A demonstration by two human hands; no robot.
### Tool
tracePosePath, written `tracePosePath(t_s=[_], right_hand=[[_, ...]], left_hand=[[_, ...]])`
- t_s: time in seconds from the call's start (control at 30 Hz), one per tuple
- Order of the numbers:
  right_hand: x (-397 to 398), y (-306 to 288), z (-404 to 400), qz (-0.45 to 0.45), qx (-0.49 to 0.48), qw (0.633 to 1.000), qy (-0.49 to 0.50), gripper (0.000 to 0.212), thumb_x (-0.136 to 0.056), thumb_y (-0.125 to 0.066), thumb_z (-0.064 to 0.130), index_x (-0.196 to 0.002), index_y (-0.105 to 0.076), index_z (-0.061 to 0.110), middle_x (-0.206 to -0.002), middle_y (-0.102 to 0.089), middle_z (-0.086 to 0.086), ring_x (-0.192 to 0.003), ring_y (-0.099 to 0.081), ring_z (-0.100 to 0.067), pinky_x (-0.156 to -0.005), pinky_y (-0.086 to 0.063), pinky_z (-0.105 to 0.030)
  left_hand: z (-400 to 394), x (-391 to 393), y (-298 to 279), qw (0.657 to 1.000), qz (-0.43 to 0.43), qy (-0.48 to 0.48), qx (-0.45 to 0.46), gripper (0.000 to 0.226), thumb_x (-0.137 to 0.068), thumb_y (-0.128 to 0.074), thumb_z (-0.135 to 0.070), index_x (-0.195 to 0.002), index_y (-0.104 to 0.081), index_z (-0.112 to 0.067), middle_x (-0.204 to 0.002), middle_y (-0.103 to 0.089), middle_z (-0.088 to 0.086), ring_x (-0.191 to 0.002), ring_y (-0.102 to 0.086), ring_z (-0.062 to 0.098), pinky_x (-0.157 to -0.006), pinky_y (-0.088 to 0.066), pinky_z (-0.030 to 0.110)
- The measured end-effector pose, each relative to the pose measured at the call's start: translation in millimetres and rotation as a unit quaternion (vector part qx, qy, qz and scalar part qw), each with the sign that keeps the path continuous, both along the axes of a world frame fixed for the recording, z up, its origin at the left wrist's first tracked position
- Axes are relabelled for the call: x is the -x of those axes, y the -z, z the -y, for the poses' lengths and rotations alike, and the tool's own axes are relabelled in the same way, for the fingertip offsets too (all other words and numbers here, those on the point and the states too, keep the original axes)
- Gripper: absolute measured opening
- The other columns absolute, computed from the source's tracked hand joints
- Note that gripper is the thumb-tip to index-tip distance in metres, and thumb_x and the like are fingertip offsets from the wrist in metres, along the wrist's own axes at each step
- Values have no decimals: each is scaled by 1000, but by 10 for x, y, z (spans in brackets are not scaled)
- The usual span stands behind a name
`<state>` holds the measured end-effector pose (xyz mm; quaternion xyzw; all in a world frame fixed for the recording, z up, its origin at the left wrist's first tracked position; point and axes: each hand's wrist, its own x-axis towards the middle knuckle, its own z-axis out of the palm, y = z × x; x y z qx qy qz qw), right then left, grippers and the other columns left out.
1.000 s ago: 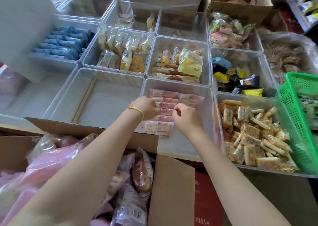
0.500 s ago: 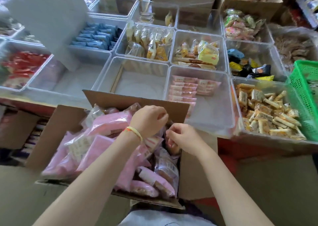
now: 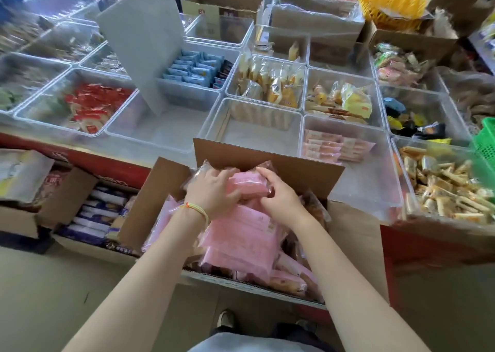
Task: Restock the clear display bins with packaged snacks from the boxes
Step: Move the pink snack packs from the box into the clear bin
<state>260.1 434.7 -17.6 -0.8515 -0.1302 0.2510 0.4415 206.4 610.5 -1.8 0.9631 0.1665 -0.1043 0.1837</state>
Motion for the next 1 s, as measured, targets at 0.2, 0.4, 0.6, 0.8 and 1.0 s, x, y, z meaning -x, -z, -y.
tracePosePath(t_s=[0.2, 0.4, 0.6, 0.8, 1.0], right_hand=[[-87, -51, -99, 85, -2, 996, 11, 41, -88, -60, 5, -119, -68, 31, -115, -67, 7, -105, -61, -12, -93, -52, -30], [-115, -369, -77, 140, -100, 982, 76, 18, -91, -73, 25, -108, -74, 30, -99, -73, 8, -94, -67, -7, -90, -56, -31], [-160, -947, 257, 108, -230, 950, 182, 7, -91, -71, 34, -86, -76, 35, -101, -69, 2, -93, -67, -6, -77, -53, -19], [-303, -1026, 682, 27, -316, 912, 260, 30, -96, -62, 45, -97, -69, 16, -95, -73, -8, -96, -70, -29, -91, -55, -52], [-452, -934, 1260, 18, -302, 907, 294, 59, -81, -68, 58, -105, -67, 5, -104, -74, -13, -103, -70, -30, -92, -57, -53]], left_hand=[[-131, 30, 58, 994, 21, -56, 93, 57, -87, -42, -59, -138, -45, -34, -139, -44, 2, -123, -50, 25, -103, -37, 41], [-260, -29, -127, 936, 170, -92, 293, 49, -85, -66, -57, -125, -61, -29, -118, -63, -6, -109, -59, 10, -94, -49, 31], [-164, -135, -666, 787, 228, -97, 565, 38, -88, -63, -40, -114, -69, -13, -96, -73, 9, -85, -67, 22, -67, -55, 27], [531, -490, -814, 724, 168, -73, 665, 28, -92, -65, -36, -103, -72, -12, -109, -64, 36, -95, -60, 39, -87, -48, 58], [1244, -863, -778, 701, 155, -163, 677, 27, -97, -60, -33, -97, -73, -10, -102, -73, 20, -94, -67, 33, -93, -51, 55]])
